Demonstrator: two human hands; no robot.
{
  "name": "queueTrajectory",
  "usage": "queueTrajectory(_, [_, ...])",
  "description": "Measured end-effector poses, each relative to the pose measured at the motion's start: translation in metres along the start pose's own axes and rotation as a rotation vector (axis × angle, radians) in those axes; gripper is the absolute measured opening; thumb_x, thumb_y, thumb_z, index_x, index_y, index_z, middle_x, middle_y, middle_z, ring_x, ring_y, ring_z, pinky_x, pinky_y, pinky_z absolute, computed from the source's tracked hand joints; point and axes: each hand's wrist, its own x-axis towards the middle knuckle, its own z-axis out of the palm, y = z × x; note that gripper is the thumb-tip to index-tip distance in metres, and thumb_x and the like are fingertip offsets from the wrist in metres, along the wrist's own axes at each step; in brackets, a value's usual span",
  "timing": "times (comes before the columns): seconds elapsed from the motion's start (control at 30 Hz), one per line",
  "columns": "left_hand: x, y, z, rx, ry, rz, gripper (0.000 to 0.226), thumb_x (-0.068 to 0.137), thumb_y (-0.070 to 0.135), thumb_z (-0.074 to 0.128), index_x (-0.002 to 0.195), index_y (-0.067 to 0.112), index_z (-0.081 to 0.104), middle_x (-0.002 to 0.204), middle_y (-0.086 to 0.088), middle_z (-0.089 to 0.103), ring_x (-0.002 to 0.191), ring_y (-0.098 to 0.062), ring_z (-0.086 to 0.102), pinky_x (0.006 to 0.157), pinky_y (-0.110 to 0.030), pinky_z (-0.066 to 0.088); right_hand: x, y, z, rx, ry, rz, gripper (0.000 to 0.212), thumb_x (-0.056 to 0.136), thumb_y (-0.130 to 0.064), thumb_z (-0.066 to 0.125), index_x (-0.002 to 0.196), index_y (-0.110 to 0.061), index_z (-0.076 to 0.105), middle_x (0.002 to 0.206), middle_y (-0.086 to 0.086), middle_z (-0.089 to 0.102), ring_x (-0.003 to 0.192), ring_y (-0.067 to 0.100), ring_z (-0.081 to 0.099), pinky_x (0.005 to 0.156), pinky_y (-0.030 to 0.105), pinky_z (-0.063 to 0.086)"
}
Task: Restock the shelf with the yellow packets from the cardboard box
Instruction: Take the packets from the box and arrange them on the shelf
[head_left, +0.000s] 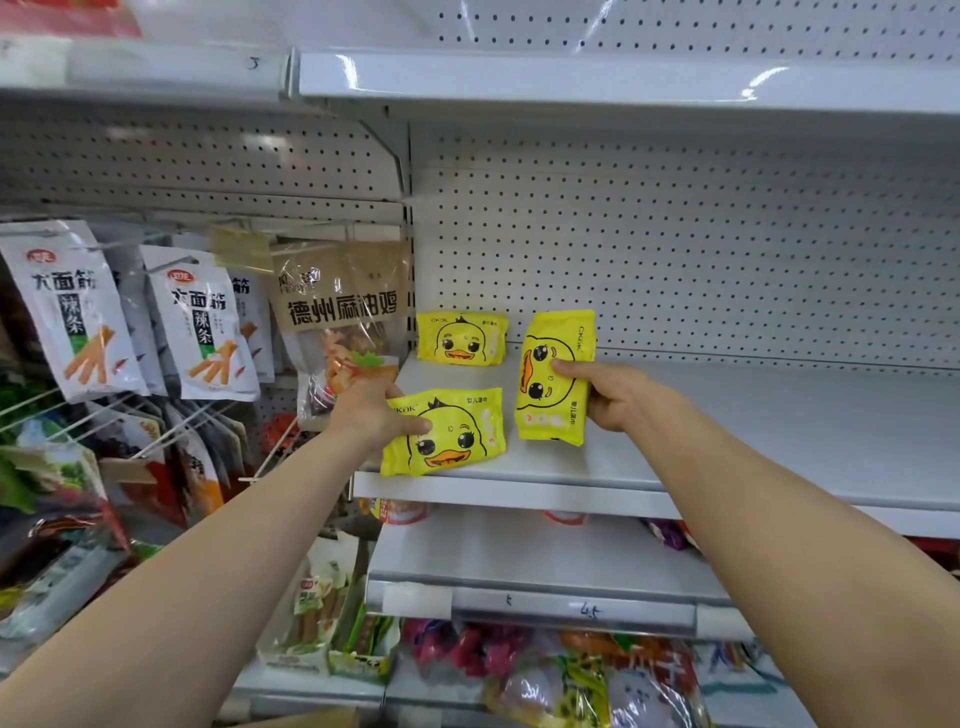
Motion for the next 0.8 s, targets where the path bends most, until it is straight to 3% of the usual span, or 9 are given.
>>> queueTrajectory(0.1, [0.008, 0.006, -0.001, 0.174, -0.068, 0.089, 0.032, 0.068, 0.041, 0.086, 0.074, 0.019, 0.064, 0.079, 0.001, 0.065, 0.088, -0.022, 0.063, 0.068, -0.03, 0.043, 0.004, -0.003, 0.003, -0.097, -0.015, 0.003, 0.033, 0.087, -0.015, 0.074, 0.117, -0.008, 0.064, 0.11, 0.013, 0.072, 0.087, 0.024, 0.071, 0.069, 0.042, 0.056])
queueTrajectory(0.2, [0.021, 0.018, -0.004, 0.349, -0.183, 0.141, 0.046, 0.07, 0.044, 0.084, 0.096, 0.015, 0.059, 0.095, 0.0, 0.06, 0.092, -0.02, 0.057, 0.07, -0.029, 0.044, 0.013, -0.009, 0.003, -0.171, -0.038, -0.019, 0.037, 0.085, -0.027, 0.076, 0.118, -0.012, 0.066, 0.109, 0.011, 0.074, 0.094, 0.025, 0.072, 0.075, 0.041, 0.059])
queueTrajectory(0.27, [0.035, 0.023, -0.006, 0.424, -0.308, 0.136, 0.06, 0.07, 0.039, 0.084, 0.118, 0.016, 0.055, 0.112, -0.002, 0.058, 0.103, -0.021, 0.056, 0.085, -0.032, 0.05, 0.02, -0.014, 0.002, -0.202, -0.05, -0.033, 0.042, 0.084, -0.029, 0.077, 0.121, -0.011, 0.066, 0.109, 0.01, 0.074, 0.099, 0.027, 0.072, 0.085, 0.046, 0.058])
queueTrajectory(0.33, [0.043, 0.03, -0.008, 0.41, -0.42, 0.134, 0.07, 0.073, 0.03, 0.083, 0.133, 0.023, 0.049, 0.132, -0.004, 0.051, 0.119, -0.023, 0.051, 0.099, -0.036, 0.046, 0.025, -0.019, 0.002, -0.212, -0.054, -0.042, 0.042, 0.084, -0.024, 0.077, 0.121, -0.009, 0.065, 0.109, 0.011, 0.074, 0.1, 0.028, 0.072, 0.085, 0.047, 0.058])
queueTrajectory(0.43, [0.058, 0.037, -0.005, 0.351, -0.5, 0.159, 0.055, 0.084, 0.024, 0.073, 0.135, 0.021, 0.05, 0.138, -0.002, 0.049, 0.122, -0.021, 0.049, 0.104, -0.035, 0.042, 0.035, -0.028, -0.001, -0.216, -0.079, -0.051, 0.044, 0.082, -0.013, 0.077, 0.123, -0.006, 0.064, 0.111, 0.013, 0.074, 0.101, 0.028, 0.072, 0.083, 0.046, 0.058])
queueTrajectory(0.5, [0.07, 0.037, 0.0, 0.308, -0.54, 0.184, 0.044, 0.089, 0.036, 0.068, 0.128, 0.018, 0.058, 0.131, -0.001, 0.059, 0.117, -0.019, 0.056, 0.104, -0.038, 0.045, 0.046, -0.033, -0.004, -0.234, -0.106, -0.055, 0.045, 0.081, -0.009, 0.077, 0.124, -0.005, 0.064, 0.112, 0.014, 0.073, 0.103, 0.029, 0.071, 0.086, 0.046, 0.057])
queueTrajectory(0.6, [0.091, 0.037, 0.007, 0.314, -0.513, 0.262, 0.043, 0.084, 0.047, 0.071, 0.112, 0.015, 0.067, 0.115, -0.005, 0.068, 0.107, -0.022, 0.063, 0.093, -0.037, 0.049, 0.06, -0.044, -0.008, -0.284, -0.131, -0.065, 0.038, 0.084, -0.005, 0.074, 0.121, -0.005, 0.064, 0.114, 0.014, 0.072, 0.103, 0.029, 0.07, 0.084, 0.044, 0.057])
queueTrajectory(0.67, [0.11, 0.042, 0.011, 0.388, -0.46, 0.311, 0.043, 0.082, 0.045, 0.073, 0.113, 0.015, 0.068, 0.115, -0.008, 0.067, 0.109, -0.026, 0.061, 0.082, -0.031, 0.045, 0.07, -0.051, -0.011, -0.341, -0.131, -0.076, 0.039, 0.082, -0.006, 0.075, 0.12, -0.005, 0.064, 0.113, 0.014, 0.073, 0.102, 0.029, 0.071, 0.087, 0.045, 0.056])
queueTrajectory(0.8, [0.151, 0.057, 0.018, 0.457, -0.367, 0.363, 0.039, 0.082, 0.031, 0.076, 0.112, 0.008, 0.067, 0.108, -0.014, 0.064, 0.112, -0.033, 0.057, 0.088, -0.037, 0.047, 0.087, -0.063, -0.014, -0.471, -0.133, -0.142, 0.038, 0.08, -0.004, 0.077, 0.116, -0.007, 0.065, 0.107, 0.013, 0.074, 0.096, 0.029, 0.072, 0.084, 0.045, 0.058])
